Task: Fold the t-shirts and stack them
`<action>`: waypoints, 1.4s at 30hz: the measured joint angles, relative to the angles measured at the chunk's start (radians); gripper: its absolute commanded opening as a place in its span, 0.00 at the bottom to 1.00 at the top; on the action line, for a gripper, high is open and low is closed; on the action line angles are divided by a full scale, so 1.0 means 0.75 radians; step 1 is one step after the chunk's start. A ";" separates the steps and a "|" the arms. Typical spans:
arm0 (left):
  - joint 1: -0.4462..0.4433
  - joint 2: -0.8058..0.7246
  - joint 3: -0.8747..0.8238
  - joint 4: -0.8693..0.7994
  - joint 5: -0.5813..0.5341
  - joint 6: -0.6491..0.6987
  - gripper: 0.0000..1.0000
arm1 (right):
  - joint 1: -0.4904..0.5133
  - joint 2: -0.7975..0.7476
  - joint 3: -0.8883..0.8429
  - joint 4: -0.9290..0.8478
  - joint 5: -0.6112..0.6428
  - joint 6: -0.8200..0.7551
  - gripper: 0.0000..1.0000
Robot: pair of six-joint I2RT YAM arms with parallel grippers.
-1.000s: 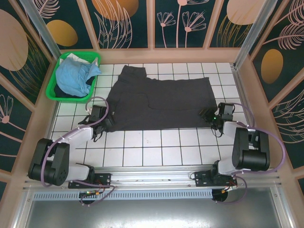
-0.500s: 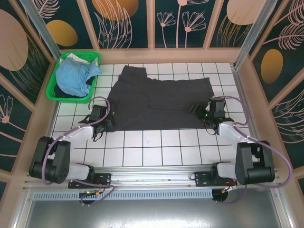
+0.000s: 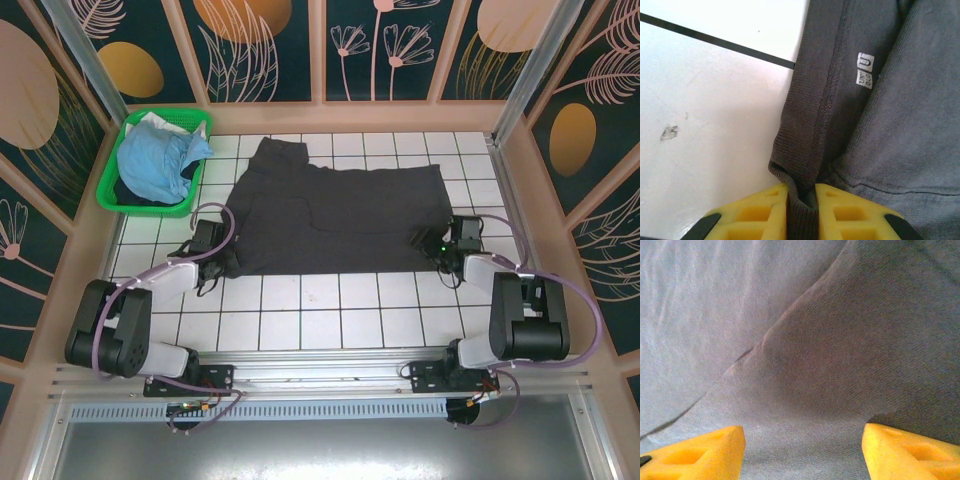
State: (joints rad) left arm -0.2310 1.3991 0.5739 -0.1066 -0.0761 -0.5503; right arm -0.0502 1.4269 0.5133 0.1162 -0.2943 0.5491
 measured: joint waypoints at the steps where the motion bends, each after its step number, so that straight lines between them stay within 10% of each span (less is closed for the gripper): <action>1: -0.002 -0.015 0.001 -0.007 -0.005 0.000 0.14 | -0.026 -0.002 -0.018 0.035 -0.031 0.009 0.64; 15: -0.016 -0.027 0.080 -0.174 -0.169 -0.008 0.15 | -0.144 -0.063 -0.091 0.098 -0.121 0.009 0.65; 21: -0.006 0.007 0.129 -0.278 -0.320 -0.028 0.49 | -0.156 -0.108 -0.113 0.077 -0.066 0.007 0.65; 27: -0.004 -0.017 0.161 -0.317 -0.366 -0.029 0.54 | -0.158 -0.172 -0.121 0.041 -0.026 -0.002 0.65; 31: -0.003 -0.112 0.157 -0.282 -0.214 -0.024 0.46 | -0.144 -0.244 -0.127 0.025 -0.021 -0.001 0.65; 42: -0.124 -0.100 0.010 0.120 0.277 -0.097 0.62 | 0.159 -0.158 -0.065 0.133 -0.092 0.046 0.67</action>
State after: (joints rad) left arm -0.3237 1.3239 0.5816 -0.0166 0.1318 -0.6228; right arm 0.0692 1.3083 0.4648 0.2161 -0.3634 0.5835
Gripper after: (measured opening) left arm 0.579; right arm 0.665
